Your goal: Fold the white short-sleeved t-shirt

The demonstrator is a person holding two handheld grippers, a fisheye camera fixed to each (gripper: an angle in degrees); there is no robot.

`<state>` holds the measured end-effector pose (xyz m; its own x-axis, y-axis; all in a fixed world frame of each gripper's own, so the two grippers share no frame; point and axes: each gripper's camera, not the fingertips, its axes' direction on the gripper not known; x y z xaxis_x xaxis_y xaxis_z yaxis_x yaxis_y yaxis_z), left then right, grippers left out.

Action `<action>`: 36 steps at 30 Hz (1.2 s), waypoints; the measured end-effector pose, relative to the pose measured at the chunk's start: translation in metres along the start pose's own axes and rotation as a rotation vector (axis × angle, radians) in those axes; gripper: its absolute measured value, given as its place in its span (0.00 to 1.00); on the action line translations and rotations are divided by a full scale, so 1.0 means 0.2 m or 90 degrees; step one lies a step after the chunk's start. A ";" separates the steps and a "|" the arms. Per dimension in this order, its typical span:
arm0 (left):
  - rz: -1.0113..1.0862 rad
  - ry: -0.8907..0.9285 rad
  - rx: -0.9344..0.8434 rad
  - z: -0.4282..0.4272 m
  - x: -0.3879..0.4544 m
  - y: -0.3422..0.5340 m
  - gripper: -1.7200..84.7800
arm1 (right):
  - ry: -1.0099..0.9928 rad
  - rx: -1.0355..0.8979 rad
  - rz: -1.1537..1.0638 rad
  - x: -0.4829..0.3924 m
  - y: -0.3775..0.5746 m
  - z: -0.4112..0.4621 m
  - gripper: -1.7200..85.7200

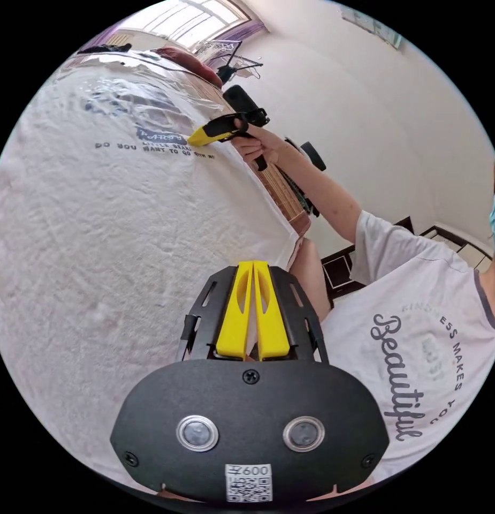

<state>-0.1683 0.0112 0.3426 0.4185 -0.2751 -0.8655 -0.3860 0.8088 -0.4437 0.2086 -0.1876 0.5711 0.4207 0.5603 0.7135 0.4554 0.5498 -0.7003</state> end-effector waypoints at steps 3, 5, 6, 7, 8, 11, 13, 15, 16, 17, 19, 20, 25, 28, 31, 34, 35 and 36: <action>0.045 -0.044 -0.005 -0.03 0.03 -0.03 0.03 | 0.040 0.138 0.063 0.09 -0.04 -0.25 0.01; 0.040 -0.037 0.004 -0.05 0.01 -0.04 0.03 | 0.067 0.293 0.141 0.18 0.01 -0.45 0.01; 0.035 -0.031 0.005 -0.06 -0.01 -0.05 0.03 | 0.066 0.332 0.165 0.21 0.04 -0.50 0.01; 0.034 -0.031 0.003 -0.07 -0.02 -0.06 0.03 | 0.064 0.400 0.216 0.25 0.10 -0.57 0.01; 0.035 -0.033 0.003 -0.08 -0.02 -0.06 0.03 | 0.066 0.462 0.233 0.25 0.17 -0.62 0.01; -0.019 -0.054 0.003 -0.12 0.01 -0.09 0.03 | 0.082 0.545 0.155 0.15 0.28 -0.67 0.01; 0.025 -0.004 0.018 -0.28 0.10 -0.17 0.03 | 0.094 0.533 0.123 0.09 0.27 -0.68 0.01; 0.043 0.033 0.091 -0.52 0.08 -0.31 0.03 | 0.092 0.510 0.101 0.05 0.20 -0.69 0.01; 0.022 0.011 0.130 -0.70 0.01 -0.44 0.03 | 0.080 0.487 0.086 0.03 0.12 -0.69 0.01; 0.017 -0.012 0.146 -0.78 -0.05 -0.52 0.03 | 0.072 0.454 0.075 0.03 0.02 -0.68 0.01; -0.034 -0.187 0.174 -1.06 -0.34 -0.84 0.03 | 0.087 0.403 0.079 0.04 -0.17 -0.65 0.01; -0.062 -0.240 0.177 -1.12 -0.42 -0.92 0.03 | 0.102 0.371 0.090 0.06 -0.29 -0.62 0.01; -0.145 -0.345 0.118 -1.27 -1.04 -1.50 0.03 | 0.107 0.257 0.070 0.12 -0.72 -0.42 0.01; -0.170 -0.407 0.110 -1.24 -1.20 -1.58 0.03 | 0.046 0.221 0.091 0.24 -0.90 -0.29 0.01; -0.201 -0.350 0.218 -1.27 -1.37 -1.48 0.03 | -0.052 0.251 0.131 0.38 -0.96 -0.26 0.01; -0.268 -0.277 0.262 -1.30 -1.49 -1.36 0.03 | -0.025 0.387 0.184 0.45 -0.84 -0.39 0.01; -0.283 -0.243 0.284 -1.32 -1.52 -1.31 0.03 | 0.018 0.439 0.198 0.45 -0.77 -0.46 0.01; -0.290 -0.229 0.300 -1.32 -1.53 -1.27 0.03 | 0.045 0.466 0.199 0.45 -0.73 -0.48 0.01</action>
<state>-0.4152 -0.2482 0.6588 0.7269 -0.5149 -0.4544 0.2496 0.8145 -0.5236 0.2559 -0.2778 0.7391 0.5031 0.7292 0.4638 -0.3124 0.6539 -0.6891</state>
